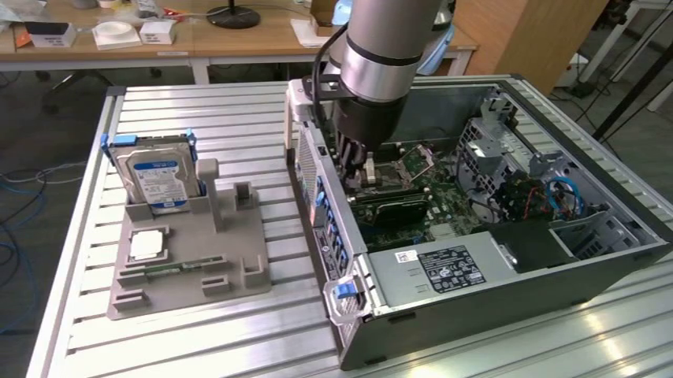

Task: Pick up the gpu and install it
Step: 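Press down on the gpu until it lock into place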

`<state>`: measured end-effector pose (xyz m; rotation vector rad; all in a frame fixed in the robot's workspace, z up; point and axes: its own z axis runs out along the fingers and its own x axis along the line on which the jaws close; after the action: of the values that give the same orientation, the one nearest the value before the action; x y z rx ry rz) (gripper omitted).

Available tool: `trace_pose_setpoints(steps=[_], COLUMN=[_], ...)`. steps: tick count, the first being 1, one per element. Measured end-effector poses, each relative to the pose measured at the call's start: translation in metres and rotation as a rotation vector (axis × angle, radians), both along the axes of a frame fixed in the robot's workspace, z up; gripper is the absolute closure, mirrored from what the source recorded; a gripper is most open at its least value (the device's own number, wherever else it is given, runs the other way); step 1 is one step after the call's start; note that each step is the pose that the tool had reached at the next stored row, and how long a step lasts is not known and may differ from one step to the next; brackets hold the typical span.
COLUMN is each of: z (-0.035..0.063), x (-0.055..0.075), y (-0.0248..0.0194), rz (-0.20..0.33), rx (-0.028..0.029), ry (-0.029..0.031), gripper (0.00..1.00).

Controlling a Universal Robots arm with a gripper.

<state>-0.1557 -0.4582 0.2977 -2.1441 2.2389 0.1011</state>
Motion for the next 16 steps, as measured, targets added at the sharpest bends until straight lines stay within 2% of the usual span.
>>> trace_pose_setpoints(steps=[4,10,16], z=[-0.0001,0.0000,0.0020], x=[-0.0001,-0.0003,-0.0004], y=[0.0003,0.0003,0.0002], rz=[-0.001,-0.001,-0.002], rx=[0.0030,0.0029,0.0033], ry=[0.0006,0.0139,0.0142], gripper=[0.89,0.89,0.89])
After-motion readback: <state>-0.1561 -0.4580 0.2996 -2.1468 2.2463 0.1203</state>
